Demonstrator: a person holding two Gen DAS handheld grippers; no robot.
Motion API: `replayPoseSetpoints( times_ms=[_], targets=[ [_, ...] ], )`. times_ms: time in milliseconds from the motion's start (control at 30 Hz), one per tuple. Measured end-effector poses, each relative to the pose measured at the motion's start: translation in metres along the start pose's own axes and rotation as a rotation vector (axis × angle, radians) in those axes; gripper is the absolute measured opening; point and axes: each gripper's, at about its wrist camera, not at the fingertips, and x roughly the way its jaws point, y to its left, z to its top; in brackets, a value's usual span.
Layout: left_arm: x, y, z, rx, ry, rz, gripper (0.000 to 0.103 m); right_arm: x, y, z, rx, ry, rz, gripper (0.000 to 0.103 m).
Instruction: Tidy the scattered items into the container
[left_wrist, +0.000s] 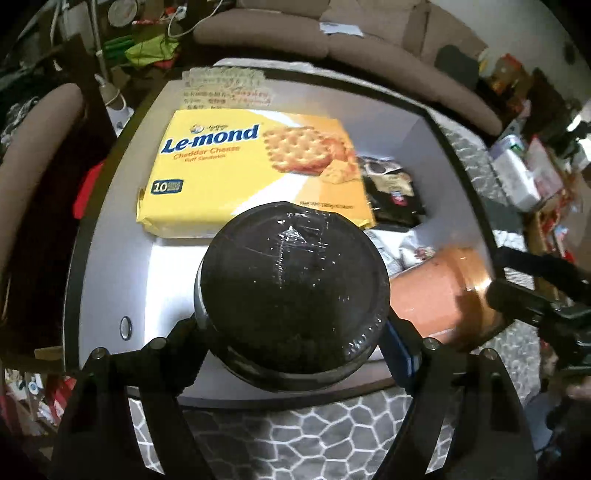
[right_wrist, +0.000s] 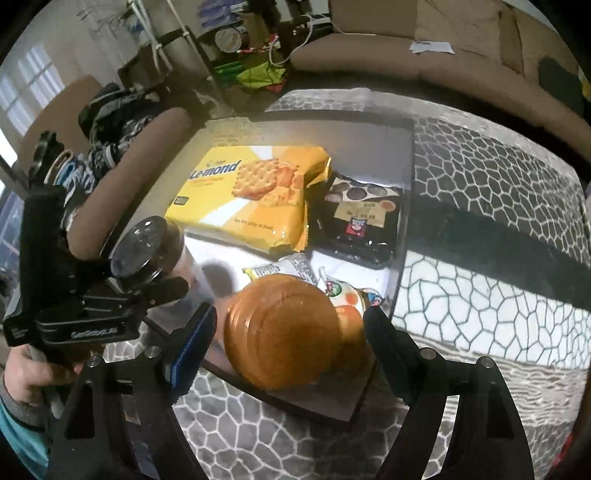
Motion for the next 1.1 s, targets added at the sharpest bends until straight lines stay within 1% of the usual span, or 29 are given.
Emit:
replayPoseSetpoints(
  times_ms=[67,133,233,267,333,367,433,533,633,667,733,767,833,867,900,967,1000,1033,1067,1100],
  targets=[
    [-0.008,0.009,0.002,-0.036,-0.016,-0.027,0.077,-0.001,-0.001,-0.001,0.003,-0.001,0.011,0.083],
    [-0.018,0.028,0.004,-0.102,-0.044,-0.083,0.078,-0.002,0.002,-0.001,-0.01,-0.006,0.01,0.083],
    [-0.025,0.041,0.01,-0.142,-0.074,-0.135,0.081,0.002,0.007,0.0,-0.018,0.0,0.023,0.083],
    [-0.023,0.043,0.015,-0.145,-0.073,-0.148,0.082,0.007,0.012,0.001,-0.033,0.014,0.016,0.083],
    [-0.015,0.039,0.023,-0.136,-0.037,-0.157,0.082,0.014,0.017,0.0,-0.051,0.034,-0.01,0.083],
    [-0.007,0.03,0.029,-0.122,-0.013,-0.151,0.083,0.016,0.019,-0.001,-0.049,0.038,-0.009,0.083],
    [0.003,0.015,0.034,-0.091,0.009,-0.157,0.082,0.017,0.019,-0.005,-0.041,0.039,0.014,0.083],
    [0.012,-0.019,0.042,-0.073,0.026,-0.225,0.083,0.014,0.017,-0.011,-0.048,0.042,0.006,0.083],
    [0.011,-0.038,0.049,-0.053,0.015,-0.219,0.087,0.008,0.013,-0.015,-0.066,0.042,-0.018,0.082],
    [0.01,-0.04,0.05,-0.05,0.015,-0.219,0.087,0.006,0.012,-0.015,-0.067,0.045,-0.009,0.082],
    [0.001,-0.035,0.052,-0.045,-0.008,-0.205,0.087,0.004,0.012,-0.014,-0.075,0.049,-0.008,0.083],
    [-0.007,-0.029,0.051,-0.048,-0.023,-0.202,0.087,0.004,0.014,-0.013,-0.086,0.047,-0.012,0.083],
    [-0.023,-0.013,0.047,-0.062,-0.047,-0.194,0.088,0.001,0.018,-0.01,-0.087,0.022,0.018,0.083],
    [-0.03,-0.004,0.045,-0.067,-0.059,-0.187,0.088,0.002,0.019,-0.009,-0.085,0.024,0.02,0.083],
    [-0.036,0.005,0.042,-0.072,-0.061,-0.179,0.088,0.003,0.021,-0.008,-0.078,0.023,0.003,0.083],
    [-0.039,0.018,0.038,-0.078,-0.056,-0.154,0.088,0.001,0.026,-0.005,-0.078,-0.013,0.007,0.082],
    [-0.039,0.025,0.036,-0.084,-0.055,-0.144,0.088,-0.004,0.03,-0.002,-0.079,-0.055,0.029,0.082],
    [-0.038,0.03,0.035,-0.092,-0.052,-0.14,0.088,-0.006,0.033,0.002,-0.083,-0.079,0.055,0.082],
    [-0.036,0.035,0.034,-0.107,-0.047,-0.13,0.088,-0.005,0.04,0.01,-0.105,-0.085,0.081,0.082],
    [-0.033,0.042,0.033,-0.128,-0.041,-0.116,0.088,0.0,0.046,0.017,-0.123,-0.079,0.068,0.082]
  ],
)
